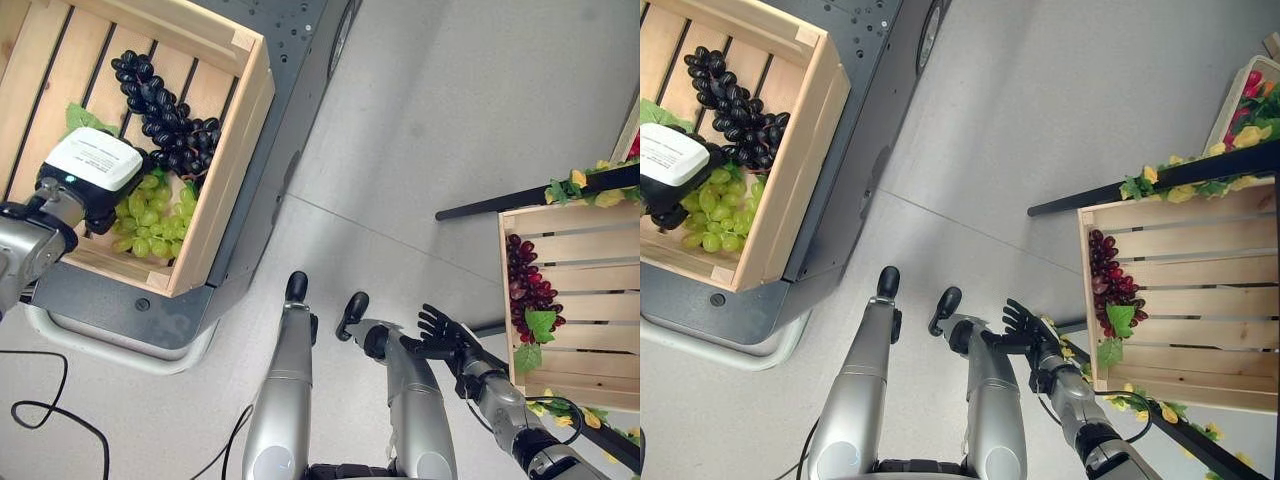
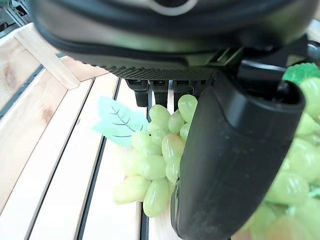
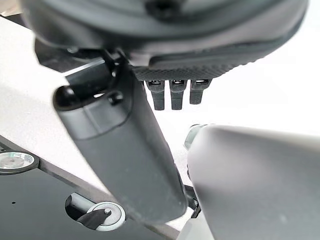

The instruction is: Pick up the fruits from the basket on one side to the basket on the other side

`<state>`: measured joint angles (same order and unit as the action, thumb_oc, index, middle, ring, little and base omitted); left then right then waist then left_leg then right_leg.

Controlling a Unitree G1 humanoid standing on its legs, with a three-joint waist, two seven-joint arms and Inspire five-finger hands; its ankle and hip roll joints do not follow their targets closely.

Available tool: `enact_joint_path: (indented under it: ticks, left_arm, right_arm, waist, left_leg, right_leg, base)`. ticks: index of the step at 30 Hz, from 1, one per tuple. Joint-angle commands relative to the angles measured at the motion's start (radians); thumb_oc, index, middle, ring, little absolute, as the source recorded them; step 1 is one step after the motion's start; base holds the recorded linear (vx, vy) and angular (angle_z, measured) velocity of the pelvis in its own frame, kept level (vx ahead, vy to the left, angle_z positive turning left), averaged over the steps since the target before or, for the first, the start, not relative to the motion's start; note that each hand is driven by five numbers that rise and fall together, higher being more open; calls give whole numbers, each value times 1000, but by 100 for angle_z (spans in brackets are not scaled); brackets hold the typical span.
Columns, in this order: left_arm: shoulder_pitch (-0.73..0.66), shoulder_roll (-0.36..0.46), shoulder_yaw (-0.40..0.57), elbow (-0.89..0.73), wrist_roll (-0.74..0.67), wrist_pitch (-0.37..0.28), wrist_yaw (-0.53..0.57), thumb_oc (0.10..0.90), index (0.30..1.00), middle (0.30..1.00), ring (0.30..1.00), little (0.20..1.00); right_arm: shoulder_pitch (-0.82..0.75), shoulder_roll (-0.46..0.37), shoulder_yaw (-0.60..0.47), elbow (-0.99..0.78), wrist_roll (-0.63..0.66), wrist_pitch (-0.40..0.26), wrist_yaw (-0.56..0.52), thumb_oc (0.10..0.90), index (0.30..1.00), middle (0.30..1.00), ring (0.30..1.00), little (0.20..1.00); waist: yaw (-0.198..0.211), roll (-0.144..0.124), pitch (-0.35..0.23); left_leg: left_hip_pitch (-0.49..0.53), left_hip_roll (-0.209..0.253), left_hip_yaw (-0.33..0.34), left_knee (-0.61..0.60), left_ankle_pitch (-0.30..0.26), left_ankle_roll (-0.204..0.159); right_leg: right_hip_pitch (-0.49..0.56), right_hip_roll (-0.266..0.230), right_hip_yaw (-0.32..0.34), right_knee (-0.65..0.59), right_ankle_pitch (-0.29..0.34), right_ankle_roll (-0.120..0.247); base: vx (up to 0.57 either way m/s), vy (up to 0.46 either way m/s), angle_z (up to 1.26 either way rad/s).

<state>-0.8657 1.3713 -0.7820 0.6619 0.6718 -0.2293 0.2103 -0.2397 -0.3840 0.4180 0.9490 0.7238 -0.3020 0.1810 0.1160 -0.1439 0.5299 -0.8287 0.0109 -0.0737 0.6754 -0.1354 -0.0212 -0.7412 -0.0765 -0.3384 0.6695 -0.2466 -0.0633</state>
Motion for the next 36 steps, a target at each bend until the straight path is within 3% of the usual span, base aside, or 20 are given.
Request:
enact_joint_path:
  ticks: [1,2,3,9,16,24,29,36]
  left_arm:
    - [-14,-12,-7,-16,-16,27,-48,800,900,900,900,900]
    - [-23,-17,-18,-19,-6,41,-64,675,712,712,712,712]
    - [-28,-19,-25,-21,5,51,-72,400,300,300,300,300]
    - [-62,-8,-53,-8,47,188,-100,400,300,300,300,300]
    - [-62,18,-24,-2,65,260,-32,400,300,300,300,300]
    - [49,15,95,22,88,206,139,400,300,300,300,300]
    - [172,22,227,8,43,103,374,400,300,300,300,300]
    - [336,6,416,4,8,7,544,400,300,300,300,300]
  right_arm:
    - [63,-67,-20,-11,65,-63,44,800,900,900,900,900]
    - [60,-66,-19,-10,71,-65,43,800,900,900,900,900]
    - [59,-66,-19,-7,75,-67,45,800,900,900,900,900]
    - [64,-63,-24,-14,80,-79,57,800,900,900,900,900]
    - [63,-53,-28,-15,95,-76,52,800,900,900,900,900]
    - [61,-32,-33,-41,91,-64,32,800,900,900,900,900]
    - [87,-22,-41,-93,67,-44,15,800,900,900,900,900]
    - [120,0,-49,-151,42,-33,-10,800,900,900,900,900]
  waist:
    - [-3,3,-10]
    - [-3,3,-10]
    - [-2,3,-10]
    - [-4,4,-10]
    - [14,19,-10]
    - [43,36,-10]
    - [57,60,-10]
    - [61,75,-28]
  left_leg:
    - [16,-13,56,-96,48,50]
    - [17,-13,57,-98,50,49]
    - [17,-13,57,-99,50,49]
    - [30,-14,57,-104,47,47]
    - [80,-24,54,-133,46,49]
    - [192,-45,49,-168,40,51]
    - [318,-62,53,-199,29,52]
    - [461,-83,47,-251,27,57]
  right_leg:
    - [66,-3,4,-62,98,40]
    - [67,-3,3,-65,100,41]
    - [67,-4,2,-65,100,41]
    - [80,-6,3,-79,105,45]
    - [123,-15,-6,-95,102,46]
    - [228,-28,-12,-130,96,48]
    - [344,-41,2,-165,85,51]
    - [480,-42,23,-239,91,60]
  base:
    - [0,0,0]
    - [0,0,0]
    - [0,0,0]
    - [0,0,0]
    - [-3,-19,0]
    - [3,-10,3]
    - [15,7,-4]
    - [29,-3,-7]
